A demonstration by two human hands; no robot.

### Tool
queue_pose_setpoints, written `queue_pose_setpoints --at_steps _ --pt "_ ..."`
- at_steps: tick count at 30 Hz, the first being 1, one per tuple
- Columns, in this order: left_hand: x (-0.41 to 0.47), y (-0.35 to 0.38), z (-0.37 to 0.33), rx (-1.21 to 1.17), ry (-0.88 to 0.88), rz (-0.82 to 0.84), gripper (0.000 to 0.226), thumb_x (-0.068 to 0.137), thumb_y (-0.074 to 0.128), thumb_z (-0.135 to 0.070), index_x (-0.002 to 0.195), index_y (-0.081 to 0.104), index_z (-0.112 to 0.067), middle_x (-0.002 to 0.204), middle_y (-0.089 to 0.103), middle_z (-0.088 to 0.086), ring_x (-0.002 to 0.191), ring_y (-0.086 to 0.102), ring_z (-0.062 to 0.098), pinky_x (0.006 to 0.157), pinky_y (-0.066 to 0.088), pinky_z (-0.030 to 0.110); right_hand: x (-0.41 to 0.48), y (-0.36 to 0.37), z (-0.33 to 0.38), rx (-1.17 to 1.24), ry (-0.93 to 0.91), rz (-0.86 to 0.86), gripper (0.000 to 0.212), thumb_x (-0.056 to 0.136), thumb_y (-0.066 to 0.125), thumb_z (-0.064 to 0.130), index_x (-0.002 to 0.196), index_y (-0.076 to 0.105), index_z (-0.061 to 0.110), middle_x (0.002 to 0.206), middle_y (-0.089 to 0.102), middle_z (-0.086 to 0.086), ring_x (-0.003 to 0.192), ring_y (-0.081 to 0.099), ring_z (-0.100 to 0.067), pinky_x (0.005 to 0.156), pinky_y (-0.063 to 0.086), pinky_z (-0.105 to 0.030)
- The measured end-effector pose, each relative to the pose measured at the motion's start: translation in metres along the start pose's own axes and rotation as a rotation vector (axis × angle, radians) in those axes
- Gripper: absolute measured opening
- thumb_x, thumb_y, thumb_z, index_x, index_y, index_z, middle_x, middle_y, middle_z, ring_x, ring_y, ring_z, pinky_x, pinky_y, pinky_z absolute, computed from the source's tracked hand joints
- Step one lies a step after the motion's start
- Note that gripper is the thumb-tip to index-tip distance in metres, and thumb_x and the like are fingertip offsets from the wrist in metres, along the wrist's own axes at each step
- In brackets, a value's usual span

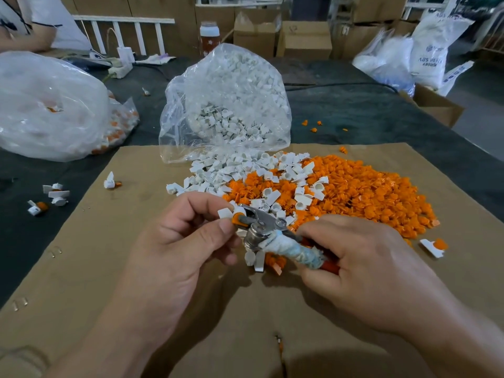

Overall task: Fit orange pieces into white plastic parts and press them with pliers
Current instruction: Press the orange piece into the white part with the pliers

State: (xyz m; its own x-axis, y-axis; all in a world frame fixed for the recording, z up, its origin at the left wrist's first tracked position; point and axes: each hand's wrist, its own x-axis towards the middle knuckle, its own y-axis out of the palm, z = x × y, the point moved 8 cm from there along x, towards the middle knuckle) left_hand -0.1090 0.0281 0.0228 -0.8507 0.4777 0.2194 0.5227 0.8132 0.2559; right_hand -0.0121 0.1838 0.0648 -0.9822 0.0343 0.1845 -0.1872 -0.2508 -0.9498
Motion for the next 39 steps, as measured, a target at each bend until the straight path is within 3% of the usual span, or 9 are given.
queue_pose_setpoints --at_steps 4,9,13,16,22,25,29,36,39 --pt "0.001 -0.002 0.003 -0.022 -0.034 -0.006 0.017 0.073 0.076 -0.025 0.089 0.073 -0.018 0.073 0.068 0.006 0.063 0.064 0.014 0.055 0.054 0.023 0.001 0.004 -0.002 -0.014 0.023 0.040 0.044 0.071 0.030 0.057 0.085 0.061 0.029 0.074 0.054 0.010 0.070 0.051 -0.013 0.060 0.044 -0.034" --pt "-0.001 -0.004 0.001 0.041 -0.025 -0.086 0.011 0.075 0.076 -0.022 0.086 0.073 -0.023 0.072 0.068 0.004 0.063 0.065 0.015 0.058 0.055 0.024 -0.001 0.005 -0.003 -0.007 0.035 -0.040 0.035 0.076 0.042 0.052 0.086 0.066 0.028 0.073 0.058 0.013 0.068 0.053 -0.010 0.057 0.045 -0.031" --pt "-0.002 -0.019 0.009 0.106 -0.149 -0.255 0.017 0.083 0.070 -0.006 0.075 0.071 -0.021 0.063 0.064 0.006 0.054 0.060 0.015 0.050 0.052 0.026 0.001 0.006 -0.021 -0.144 0.091 -0.115 0.053 0.079 0.051 0.060 0.111 0.068 0.021 0.092 0.064 0.007 0.084 0.059 -0.018 0.073 0.050 -0.037" --pt "-0.007 -0.013 0.020 0.187 -0.302 -0.196 0.016 0.084 0.067 -0.006 0.072 0.069 -0.017 0.059 0.062 0.006 0.051 0.057 0.015 0.047 0.050 0.023 0.007 0.010 -0.033 -0.252 0.167 -0.086 0.067 0.078 0.042 0.070 0.117 0.064 0.021 0.099 0.065 0.003 0.091 0.057 -0.022 0.079 0.044 -0.041" --pt "-0.013 0.001 0.027 0.271 -0.361 -0.156 0.017 0.087 0.066 -0.009 0.073 0.069 -0.019 0.060 0.064 0.006 0.053 0.060 0.013 0.049 0.049 0.022 0.012 0.012 -0.028 -0.229 0.148 -0.116 0.067 0.079 0.039 0.070 0.121 0.060 0.022 0.114 0.059 0.003 0.112 0.049 -0.024 0.094 0.035 -0.042" --pt "-0.014 0.006 0.023 0.301 -0.316 -0.155 0.015 0.089 0.066 -0.008 0.077 0.068 -0.017 0.061 0.067 0.008 0.049 0.061 0.013 0.045 0.048 0.018 0.007 0.001 0.002 -0.074 -0.021 -0.262 0.042 0.086 0.048 0.058 0.105 0.062 0.023 0.101 0.060 0.007 0.097 0.054 -0.018 0.084 0.040 -0.037" --pt "-0.018 0.022 0.009 0.499 -0.121 -0.052 0.008 0.079 0.071 -0.038 0.087 0.069 -0.036 0.064 0.068 -0.006 0.055 0.060 0.007 0.049 0.044 0.015 0.004 0.008 0.027 -0.022 -0.164 -0.223 0.017 0.094 0.052 0.033 0.090 0.063 0.021 0.082 0.057 0.006 0.076 0.054 -0.015 0.067 0.045 -0.036" --pt "-0.017 0.031 0.016 0.159 -0.211 0.088 0.017 0.079 0.072 -0.039 0.091 0.073 -0.026 0.071 0.069 0.012 0.055 0.064 0.022 0.054 0.054 0.033 0.001 0.009 0.021 0.194 -0.181 -0.181 0.022 0.099 0.043 0.032 0.094 0.061 0.020 0.086 0.052 0.009 0.078 0.050 -0.008 0.065 0.045 -0.030" --pt "-0.019 0.035 0.018 0.017 -0.273 0.153 0.026 0.074 0.078 -0.040 0.084 0.071 -0.018 0.063 0.065 0.012 0.050 0.061 0.021 0.047 0.050 0.027 -0.001 0.010 0.022 0.300 -0.188 -0.157 0.019 0.100 0.041 0.036 0.096 0.057 0.027 0.087 0.050 0.015 0.078 0.051 -0.005 0.064 0.044 -0.027"
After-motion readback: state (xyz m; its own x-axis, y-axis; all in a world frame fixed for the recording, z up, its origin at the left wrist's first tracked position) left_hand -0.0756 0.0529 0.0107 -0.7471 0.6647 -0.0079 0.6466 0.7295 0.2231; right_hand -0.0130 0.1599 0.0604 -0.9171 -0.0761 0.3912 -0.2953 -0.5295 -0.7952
